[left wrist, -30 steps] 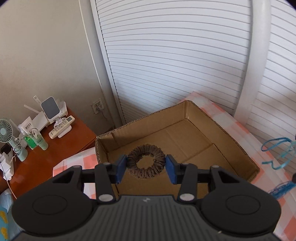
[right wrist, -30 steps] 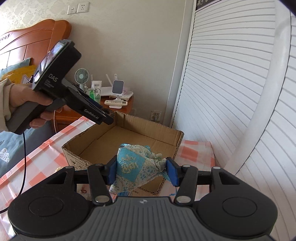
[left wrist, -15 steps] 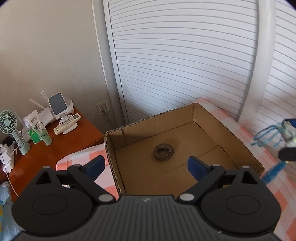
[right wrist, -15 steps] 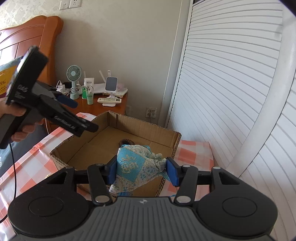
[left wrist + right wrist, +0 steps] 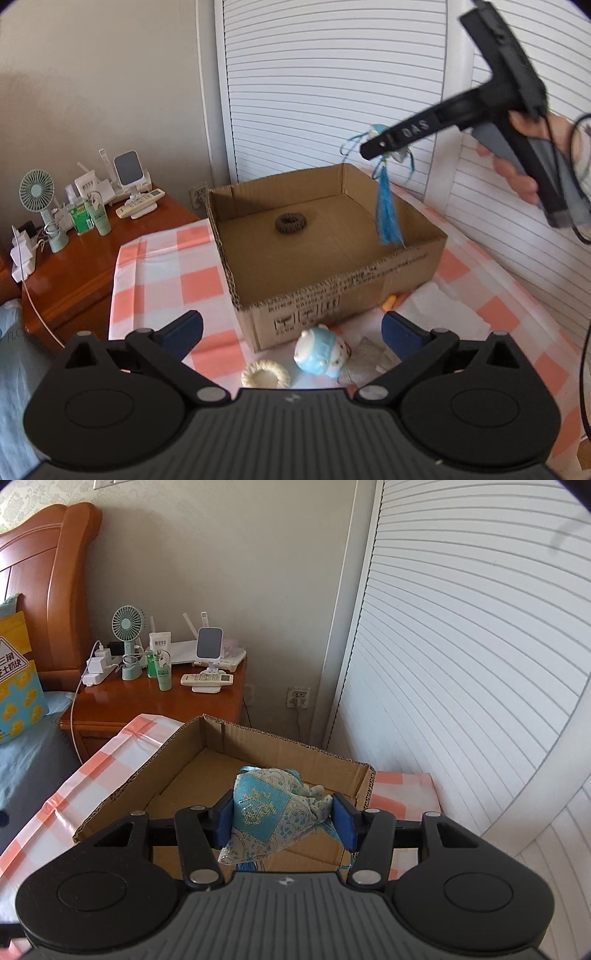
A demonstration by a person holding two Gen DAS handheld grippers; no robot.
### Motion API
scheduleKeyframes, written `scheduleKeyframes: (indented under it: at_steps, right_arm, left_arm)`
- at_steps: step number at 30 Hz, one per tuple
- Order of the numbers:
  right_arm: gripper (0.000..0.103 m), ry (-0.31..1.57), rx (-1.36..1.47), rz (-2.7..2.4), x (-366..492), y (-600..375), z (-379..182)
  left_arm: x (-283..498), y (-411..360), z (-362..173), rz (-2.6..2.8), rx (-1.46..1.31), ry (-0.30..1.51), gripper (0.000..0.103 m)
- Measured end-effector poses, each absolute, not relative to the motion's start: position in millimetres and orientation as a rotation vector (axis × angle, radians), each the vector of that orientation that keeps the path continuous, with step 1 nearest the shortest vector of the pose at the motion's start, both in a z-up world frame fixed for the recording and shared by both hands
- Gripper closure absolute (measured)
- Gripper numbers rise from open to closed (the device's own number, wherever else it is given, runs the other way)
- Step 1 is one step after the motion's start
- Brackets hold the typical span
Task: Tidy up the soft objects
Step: 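Move both tools back toward the blue mask and yellow cloth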
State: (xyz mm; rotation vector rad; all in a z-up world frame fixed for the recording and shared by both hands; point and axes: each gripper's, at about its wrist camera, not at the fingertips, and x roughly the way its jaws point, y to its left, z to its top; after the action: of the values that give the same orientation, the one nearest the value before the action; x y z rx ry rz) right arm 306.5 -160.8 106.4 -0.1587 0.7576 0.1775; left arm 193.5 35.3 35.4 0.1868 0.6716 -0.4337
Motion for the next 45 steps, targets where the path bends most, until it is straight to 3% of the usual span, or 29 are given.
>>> scheduleKeyframes:
  at_steps: [6, 8, 10, 12, 29, 45]
  right_arm:
    - [0.044, 0.791, -0.171, 0.134, 343.8, -152.8, 90.6]
    - [0.037, 0.795, -0.150, 0.124, 356.9, -151.5, 87.5]
    - [0.010, 0.803, -0.132, 0.118, 364.2, -152.0, 83.9]
    - [0.004, 0.795, -0.118, 0.111, 364.6, -152.8, 81.2]
    - [0.000, 0.833, -0.101, 0.095, 288.9, -154.2, 76.7]
    - [0.000, 0.882, -0.077, 0.094, 158.0, -159.7, 24.3]
  left_arm:
    - [165.4, 43.2, 23.9, -0.411, 0.169, 0.686, 0.001]
    - [161.9, 44.3, 21.3, -0.408, 0.170, 0.693, 0.001]
    - [155.0, 46.7, 17.9, -0.406, 0.155, 0.705, 0.001]
    - [151.7, 48.6, 14.3, -0.401, 0.141, 0.711, 0.001]
    - [129.2, 47.0, 7.8, -0.382, 0.170, 0.728, 0.001]
    - [99.4, 41.7, -11.7, -0.424, 0.222, 0.770, 0.001]
